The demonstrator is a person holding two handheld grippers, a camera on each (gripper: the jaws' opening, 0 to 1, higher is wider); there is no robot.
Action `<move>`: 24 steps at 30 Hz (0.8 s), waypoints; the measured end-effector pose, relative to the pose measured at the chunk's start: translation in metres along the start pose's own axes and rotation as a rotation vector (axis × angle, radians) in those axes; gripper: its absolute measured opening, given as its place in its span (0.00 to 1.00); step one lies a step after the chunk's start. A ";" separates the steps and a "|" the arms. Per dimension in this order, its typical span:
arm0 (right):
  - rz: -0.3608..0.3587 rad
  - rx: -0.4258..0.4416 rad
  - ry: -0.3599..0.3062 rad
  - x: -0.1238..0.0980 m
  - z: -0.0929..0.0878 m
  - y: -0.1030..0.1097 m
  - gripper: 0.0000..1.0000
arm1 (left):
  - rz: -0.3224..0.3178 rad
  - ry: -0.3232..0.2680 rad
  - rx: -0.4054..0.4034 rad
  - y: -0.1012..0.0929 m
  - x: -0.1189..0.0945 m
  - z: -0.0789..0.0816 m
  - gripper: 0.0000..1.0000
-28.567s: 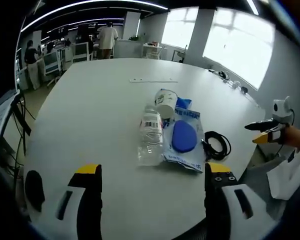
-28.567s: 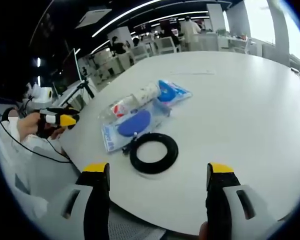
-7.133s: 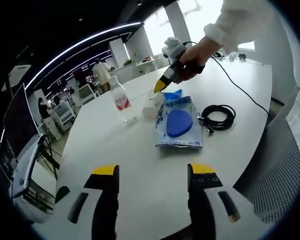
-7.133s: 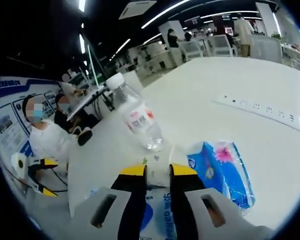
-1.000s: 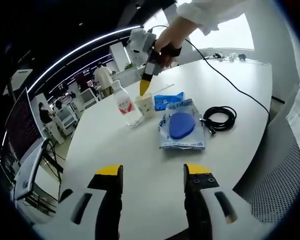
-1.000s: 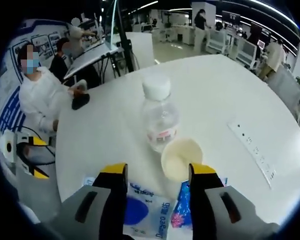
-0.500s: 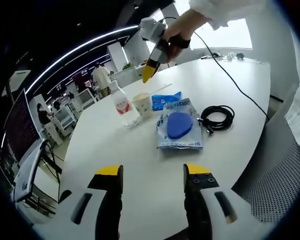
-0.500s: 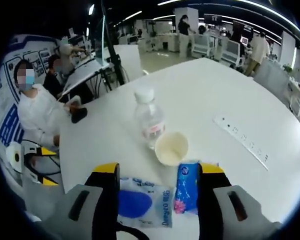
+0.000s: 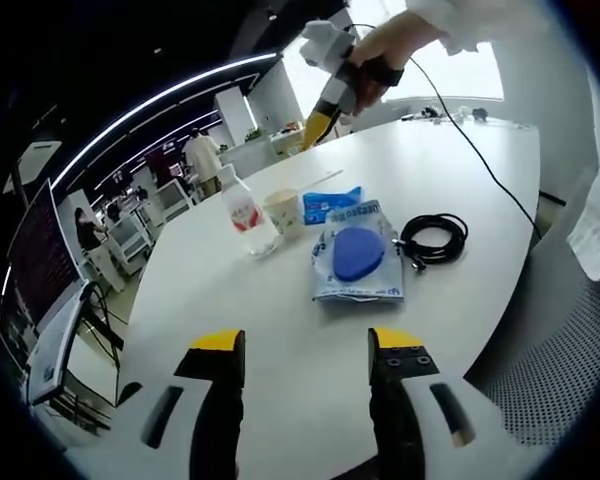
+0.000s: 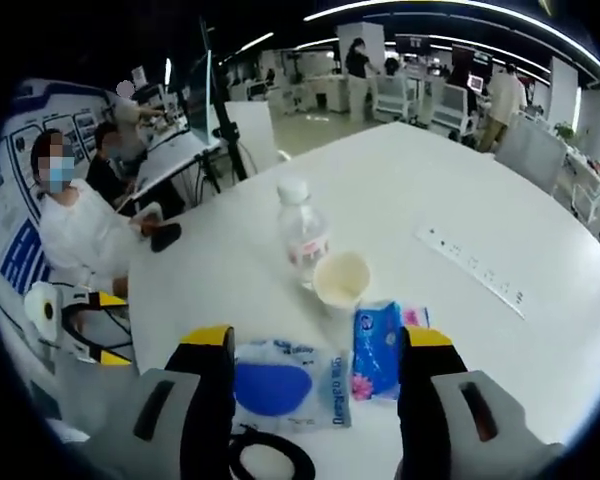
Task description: Arrange the tabletop items into an orderly group along one side of the table until the central work area is clear of visible clutter.
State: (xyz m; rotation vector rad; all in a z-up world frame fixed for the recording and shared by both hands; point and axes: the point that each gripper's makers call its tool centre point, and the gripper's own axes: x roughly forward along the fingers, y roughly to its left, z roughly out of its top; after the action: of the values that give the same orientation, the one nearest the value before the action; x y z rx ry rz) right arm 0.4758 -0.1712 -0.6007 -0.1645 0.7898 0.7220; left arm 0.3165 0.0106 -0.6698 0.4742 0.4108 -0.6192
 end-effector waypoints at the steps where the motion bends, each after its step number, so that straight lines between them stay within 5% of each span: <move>1: 0.001 0.004 -0.004 -0.002 -0.001 0.001 0.64 | -0.003 0.000 0.000 -0.001 0.000 0.000 0.50; 24: -0.024 0.100 -0.025 -0.034 -0.055 0.021 0.61 | -0.067 0.019 0.013 -0.014 0.002 -0.004 0.49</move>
State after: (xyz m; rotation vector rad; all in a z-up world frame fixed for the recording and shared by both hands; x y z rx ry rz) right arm 0.4135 -0.1949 -0.6127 -0.0749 0.7973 0.6592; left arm 0.3082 0.0018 -0.6782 0.4805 0.4421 -0.6826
